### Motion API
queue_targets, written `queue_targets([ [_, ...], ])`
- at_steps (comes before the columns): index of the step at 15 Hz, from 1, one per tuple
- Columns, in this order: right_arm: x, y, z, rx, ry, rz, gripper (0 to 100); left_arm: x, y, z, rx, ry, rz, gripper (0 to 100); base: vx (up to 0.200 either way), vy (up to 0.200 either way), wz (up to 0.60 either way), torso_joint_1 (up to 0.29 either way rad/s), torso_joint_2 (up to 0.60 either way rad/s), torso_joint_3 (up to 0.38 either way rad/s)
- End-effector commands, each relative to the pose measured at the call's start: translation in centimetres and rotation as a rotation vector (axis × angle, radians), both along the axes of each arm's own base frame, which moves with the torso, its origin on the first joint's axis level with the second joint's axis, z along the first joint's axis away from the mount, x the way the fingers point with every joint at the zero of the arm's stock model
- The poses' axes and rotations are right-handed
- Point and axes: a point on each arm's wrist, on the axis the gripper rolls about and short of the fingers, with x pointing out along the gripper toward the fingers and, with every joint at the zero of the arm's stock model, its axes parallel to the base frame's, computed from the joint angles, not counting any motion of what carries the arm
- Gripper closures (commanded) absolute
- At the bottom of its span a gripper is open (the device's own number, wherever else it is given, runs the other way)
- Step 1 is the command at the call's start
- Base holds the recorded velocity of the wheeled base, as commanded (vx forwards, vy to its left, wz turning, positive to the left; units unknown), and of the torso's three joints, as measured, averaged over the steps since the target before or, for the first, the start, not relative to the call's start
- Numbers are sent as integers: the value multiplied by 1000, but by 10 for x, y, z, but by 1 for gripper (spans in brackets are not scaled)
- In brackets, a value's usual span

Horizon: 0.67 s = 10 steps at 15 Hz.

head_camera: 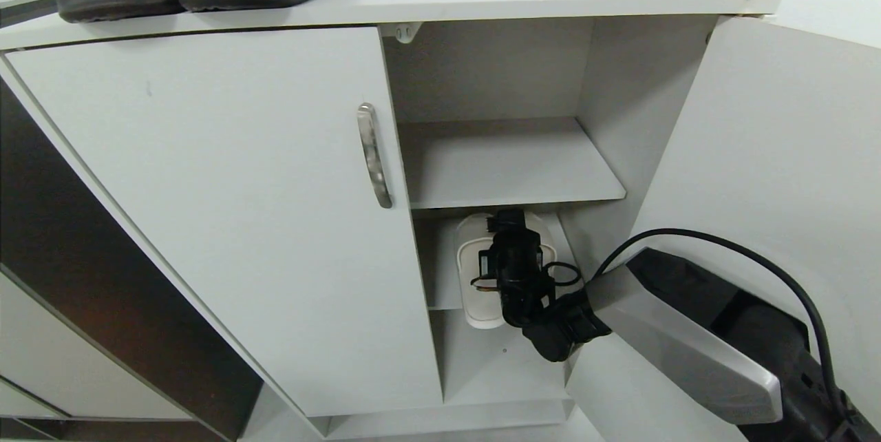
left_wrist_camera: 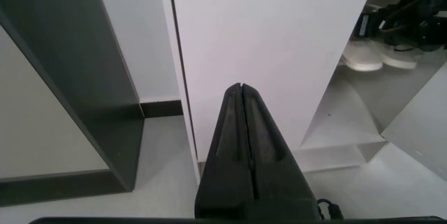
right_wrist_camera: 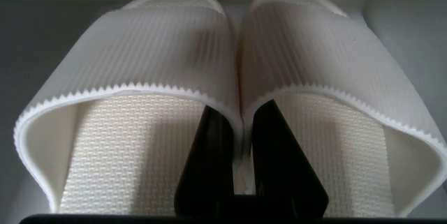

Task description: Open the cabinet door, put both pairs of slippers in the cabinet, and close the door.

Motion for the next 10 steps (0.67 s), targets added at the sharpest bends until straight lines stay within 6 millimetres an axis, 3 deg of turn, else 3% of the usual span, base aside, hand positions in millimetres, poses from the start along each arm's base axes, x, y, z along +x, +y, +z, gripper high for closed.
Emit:
queue_targets([
  [1, 10, 0, -6, -6, -1, -13, 100, 0, 0, 0, 0, 1, 1, 100, 0, 0, 0, 0, 0, 0],
  [10, 22, 0, 6, -2, -6, -25, 100, 0, 0, 0, 0, 1, 1, 100, 0, 0, 0, 0, 0, 0],
])
